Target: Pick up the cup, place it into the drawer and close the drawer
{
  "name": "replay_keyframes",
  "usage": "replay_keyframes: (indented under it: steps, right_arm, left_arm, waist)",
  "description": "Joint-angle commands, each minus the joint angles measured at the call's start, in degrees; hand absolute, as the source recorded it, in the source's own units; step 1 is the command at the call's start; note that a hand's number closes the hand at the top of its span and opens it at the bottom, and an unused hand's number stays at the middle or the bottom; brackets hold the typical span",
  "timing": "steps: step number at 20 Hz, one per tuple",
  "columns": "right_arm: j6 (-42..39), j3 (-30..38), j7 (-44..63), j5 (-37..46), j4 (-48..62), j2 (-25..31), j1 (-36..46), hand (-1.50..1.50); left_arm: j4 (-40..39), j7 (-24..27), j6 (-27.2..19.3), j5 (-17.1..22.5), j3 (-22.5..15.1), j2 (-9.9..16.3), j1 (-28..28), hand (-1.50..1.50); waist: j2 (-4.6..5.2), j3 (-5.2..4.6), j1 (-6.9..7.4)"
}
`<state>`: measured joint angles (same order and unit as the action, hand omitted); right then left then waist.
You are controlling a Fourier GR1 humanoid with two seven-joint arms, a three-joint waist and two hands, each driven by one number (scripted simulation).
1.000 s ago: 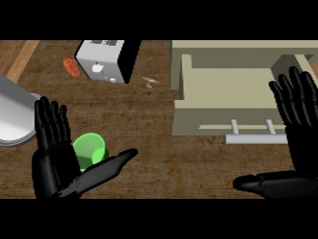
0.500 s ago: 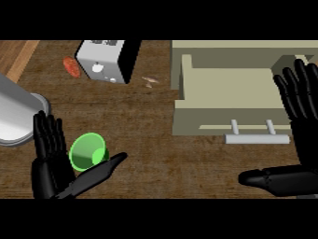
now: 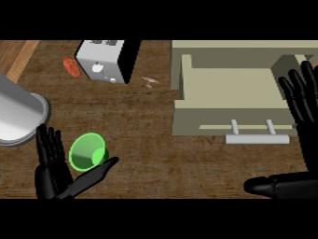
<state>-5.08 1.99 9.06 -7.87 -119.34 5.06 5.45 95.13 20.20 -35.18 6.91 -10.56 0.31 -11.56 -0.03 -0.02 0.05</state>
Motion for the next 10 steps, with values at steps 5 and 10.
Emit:
replay_keyframes:
  steps: [5, 10]
  right_arm:
    - [0.7, -0.8, 3.4, 0.2, -2.6, -0.1, 0.7, -1.50]
    - [-0.8, -0.3, 1.2, -0.6, -1.2, -0.2, 0.0, -1.50]
  left_arm:
    - [-11.3, 12.4, 4.0, 6.3, 1.6, -0.3, -1.7, -1.50]
    - [-15.1, 12.4, 7.0, 7.9, 4.5, -0.3, 1.3, -1.50]
  waist:
    - [-0.01, -0.01, -0.01]
    - [0.02, 0.01, -0.02]
